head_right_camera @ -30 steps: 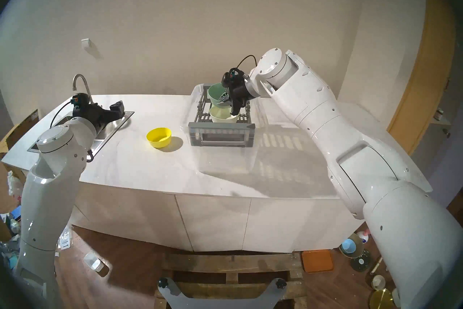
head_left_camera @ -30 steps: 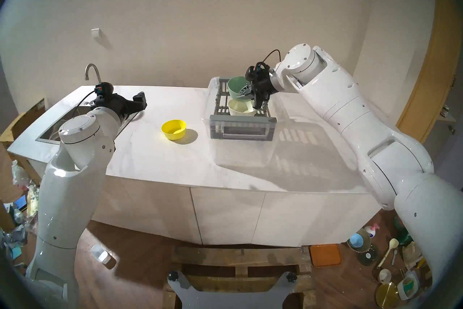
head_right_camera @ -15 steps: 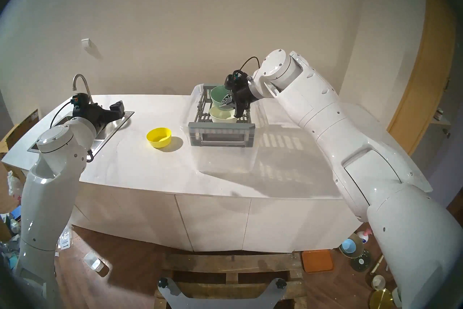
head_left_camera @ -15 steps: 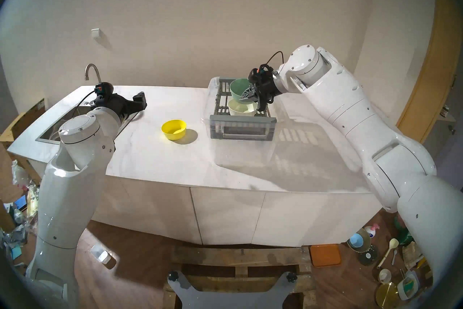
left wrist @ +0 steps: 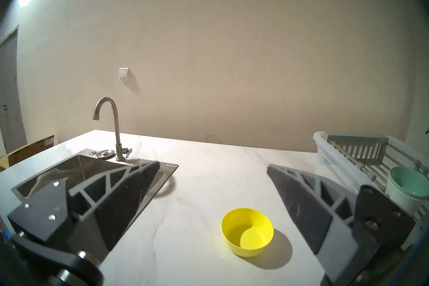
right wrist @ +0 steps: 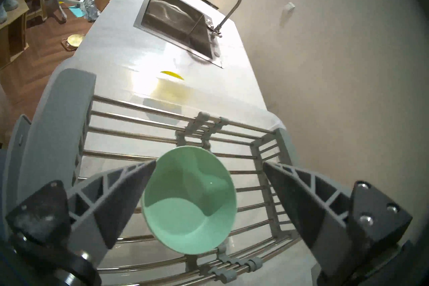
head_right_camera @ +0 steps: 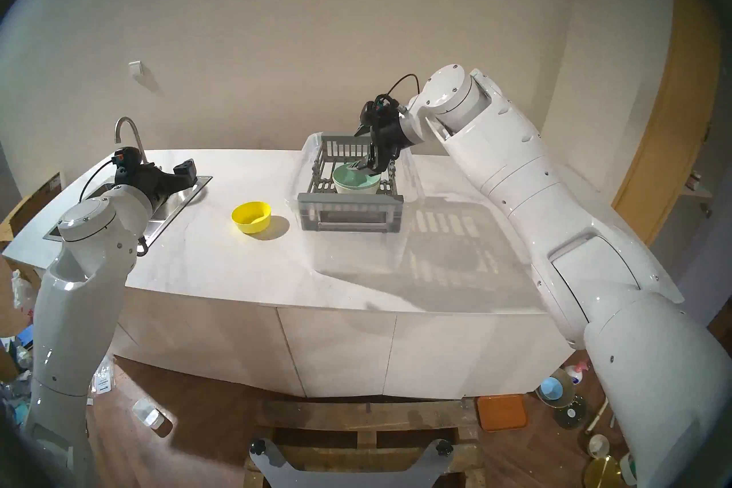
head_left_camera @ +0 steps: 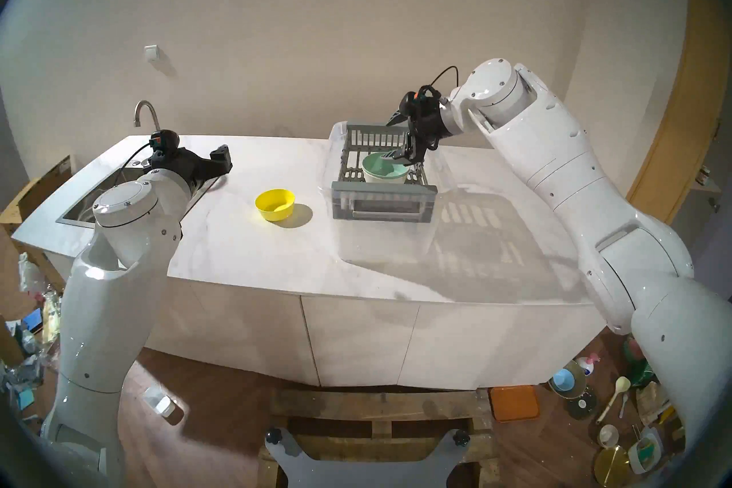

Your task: Place the plate or bowl neatly into the plate slot of the drying rack

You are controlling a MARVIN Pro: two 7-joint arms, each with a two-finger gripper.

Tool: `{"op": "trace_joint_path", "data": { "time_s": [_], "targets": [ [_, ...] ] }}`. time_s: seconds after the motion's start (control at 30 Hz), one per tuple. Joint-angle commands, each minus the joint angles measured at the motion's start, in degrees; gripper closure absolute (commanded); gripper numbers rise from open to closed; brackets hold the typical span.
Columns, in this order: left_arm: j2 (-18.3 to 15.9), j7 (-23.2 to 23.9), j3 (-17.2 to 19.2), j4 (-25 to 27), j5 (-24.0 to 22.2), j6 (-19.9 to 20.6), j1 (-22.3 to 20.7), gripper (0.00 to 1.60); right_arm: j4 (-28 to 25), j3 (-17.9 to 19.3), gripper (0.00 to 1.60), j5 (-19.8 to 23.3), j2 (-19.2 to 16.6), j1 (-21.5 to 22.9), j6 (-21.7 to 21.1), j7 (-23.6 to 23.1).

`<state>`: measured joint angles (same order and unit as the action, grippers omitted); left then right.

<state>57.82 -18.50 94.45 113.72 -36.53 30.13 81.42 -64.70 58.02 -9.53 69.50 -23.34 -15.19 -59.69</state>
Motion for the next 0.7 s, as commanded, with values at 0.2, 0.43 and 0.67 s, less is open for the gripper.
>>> {"op": "trace_joint_path", "data": {
  "time_s": [0.2, 0.43, 0.67],
  "targets": [
    [-0.19, 0.21, 0.48, 1.28, -0.1, -0.43, -1.08, 0.0, -7.16, 13.74, 0.0, 2.3, -2.2, -4.83, -6.21, 16.37],
    [-0.19, 0.22, 0.49, 1.29, -0.12, -0.44, -1.07, 0.0, -12.55, 20.75, 0.0, 6.04, -3.65, -14.59, -7.76, 27.4],
    [-0.2, 0.25, 0.52, 1.32, -0.14, -0.45, -1.06, 0.0, -18.47, 25.96, 0.0, 9.17, -2.66, -23.02, -7.55, 37.94]
  ]
}}
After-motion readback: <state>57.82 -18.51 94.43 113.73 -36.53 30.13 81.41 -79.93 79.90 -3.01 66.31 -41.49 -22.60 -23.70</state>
